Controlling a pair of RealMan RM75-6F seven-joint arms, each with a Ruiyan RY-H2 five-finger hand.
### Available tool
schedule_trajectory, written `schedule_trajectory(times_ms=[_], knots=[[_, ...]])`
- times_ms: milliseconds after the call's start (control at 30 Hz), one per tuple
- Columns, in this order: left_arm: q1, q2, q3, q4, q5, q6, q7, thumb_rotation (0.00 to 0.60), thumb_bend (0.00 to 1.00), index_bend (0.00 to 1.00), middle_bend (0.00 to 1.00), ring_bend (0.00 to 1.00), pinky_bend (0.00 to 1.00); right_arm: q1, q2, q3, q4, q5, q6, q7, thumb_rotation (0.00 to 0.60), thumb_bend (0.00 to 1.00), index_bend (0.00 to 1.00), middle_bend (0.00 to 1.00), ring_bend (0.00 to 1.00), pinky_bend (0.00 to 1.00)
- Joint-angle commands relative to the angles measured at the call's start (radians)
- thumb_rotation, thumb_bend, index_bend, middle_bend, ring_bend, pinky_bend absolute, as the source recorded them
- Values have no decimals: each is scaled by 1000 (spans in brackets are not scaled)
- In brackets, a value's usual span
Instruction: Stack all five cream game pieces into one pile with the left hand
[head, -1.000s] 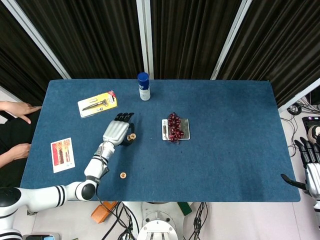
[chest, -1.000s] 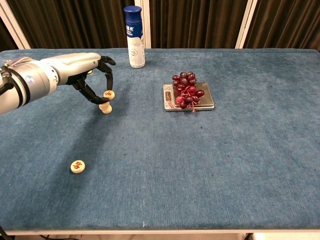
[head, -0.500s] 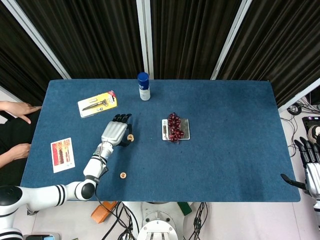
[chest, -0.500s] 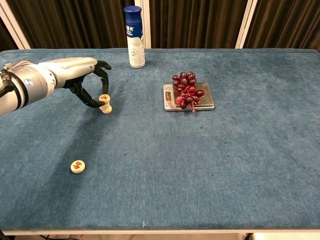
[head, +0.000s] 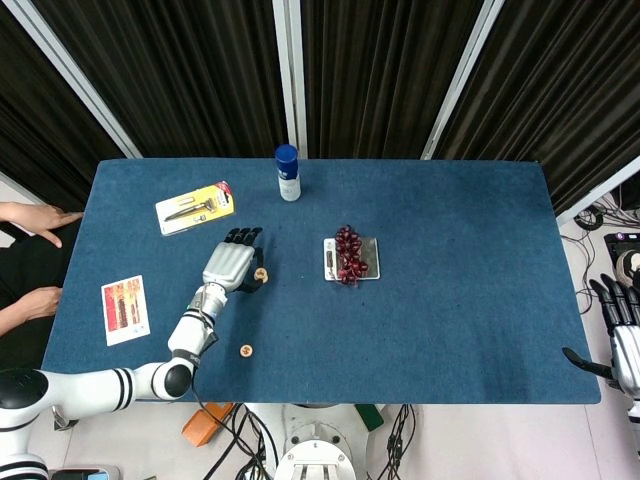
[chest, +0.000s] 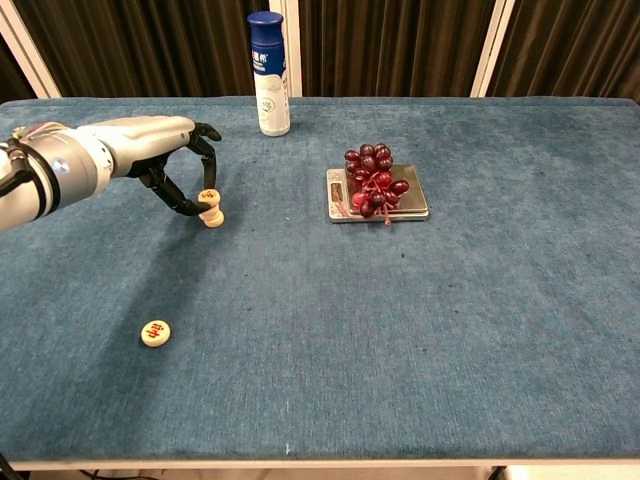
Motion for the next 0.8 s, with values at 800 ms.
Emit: schedule_trajectory(times_ms=[800], knots=[[31,42,34,-80,67,62,-42,600,292,393,8,0,0,3,4,3,-3,2,-3,3,600,175,0,54,0,28]])
